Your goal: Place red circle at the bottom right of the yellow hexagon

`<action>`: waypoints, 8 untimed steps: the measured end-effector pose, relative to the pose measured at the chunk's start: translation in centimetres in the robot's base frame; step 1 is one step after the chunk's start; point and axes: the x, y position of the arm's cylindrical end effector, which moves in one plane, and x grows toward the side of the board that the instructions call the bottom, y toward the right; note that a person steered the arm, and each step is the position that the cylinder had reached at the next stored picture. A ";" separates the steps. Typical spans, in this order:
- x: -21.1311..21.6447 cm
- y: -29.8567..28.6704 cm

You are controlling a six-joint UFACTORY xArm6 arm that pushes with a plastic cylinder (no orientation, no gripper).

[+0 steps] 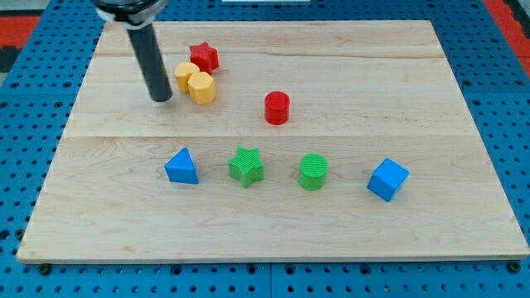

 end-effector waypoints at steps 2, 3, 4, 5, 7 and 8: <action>-2.0 0.2; -2.2 -0.7; -3.5 -0.9; -4.9 -0.1; -5.1 1.7; -3.5 -0.4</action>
